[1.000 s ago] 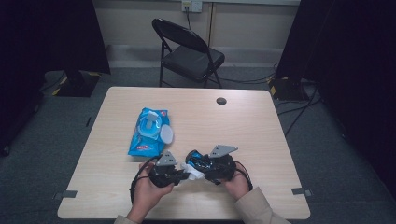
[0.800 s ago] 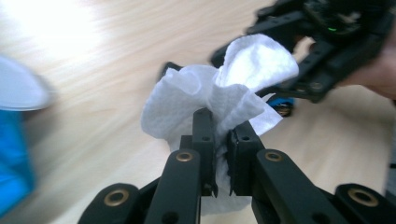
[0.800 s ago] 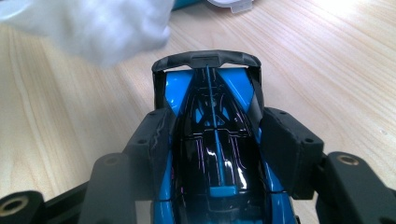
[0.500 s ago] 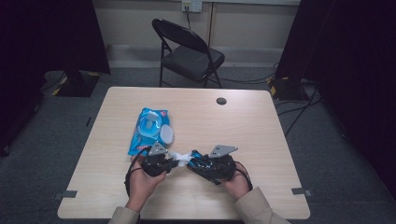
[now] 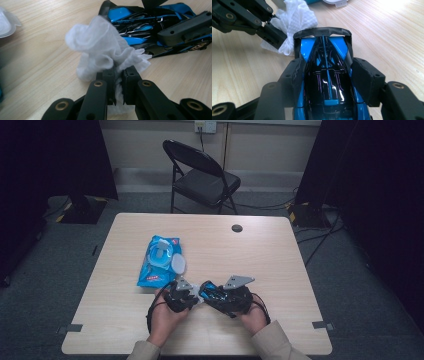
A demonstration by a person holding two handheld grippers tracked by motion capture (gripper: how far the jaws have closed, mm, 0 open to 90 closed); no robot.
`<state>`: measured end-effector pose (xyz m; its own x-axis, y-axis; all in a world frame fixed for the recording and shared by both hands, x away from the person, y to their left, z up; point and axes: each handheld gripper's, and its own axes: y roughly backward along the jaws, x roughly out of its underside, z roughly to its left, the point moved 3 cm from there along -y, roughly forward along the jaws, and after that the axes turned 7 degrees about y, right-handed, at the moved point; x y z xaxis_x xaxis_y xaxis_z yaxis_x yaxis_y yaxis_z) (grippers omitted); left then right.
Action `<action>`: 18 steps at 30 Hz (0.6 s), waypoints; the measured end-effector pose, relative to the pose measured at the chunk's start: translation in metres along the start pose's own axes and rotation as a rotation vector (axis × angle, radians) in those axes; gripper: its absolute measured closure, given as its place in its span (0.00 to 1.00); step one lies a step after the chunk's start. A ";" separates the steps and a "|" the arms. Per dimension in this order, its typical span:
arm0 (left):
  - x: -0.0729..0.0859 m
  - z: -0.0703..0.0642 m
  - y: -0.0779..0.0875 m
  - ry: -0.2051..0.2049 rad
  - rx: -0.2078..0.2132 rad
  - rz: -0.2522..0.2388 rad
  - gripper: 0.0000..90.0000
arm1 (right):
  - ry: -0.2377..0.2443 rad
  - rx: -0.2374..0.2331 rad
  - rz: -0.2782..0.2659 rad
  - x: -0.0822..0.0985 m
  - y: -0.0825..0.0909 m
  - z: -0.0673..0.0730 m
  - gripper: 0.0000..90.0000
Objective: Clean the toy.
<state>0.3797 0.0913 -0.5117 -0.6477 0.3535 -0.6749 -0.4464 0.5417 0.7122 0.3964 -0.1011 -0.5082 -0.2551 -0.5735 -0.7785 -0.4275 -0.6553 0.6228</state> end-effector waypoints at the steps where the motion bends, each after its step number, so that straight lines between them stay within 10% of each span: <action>1: 0.000 -0.001 0.000 -0.001 0.000 0.002 0.93 | -0.001 0.000 0.001 0.000 0.000 0.000 0.48; 18: 0.003 -0.020 -0.003 -0.035 0.056 0.019 0.93 | 0.001 0.001 0.002 0.000 0.000 0.000 0.48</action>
<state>0.3666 0.0750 -0.5121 -0.6332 0.3901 -0.6686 -0.3988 0.5759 0.7137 0.3963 -0.1011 -0.5080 -0.2554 -0.5752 -0.7771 -0.4278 -0.6536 0.6244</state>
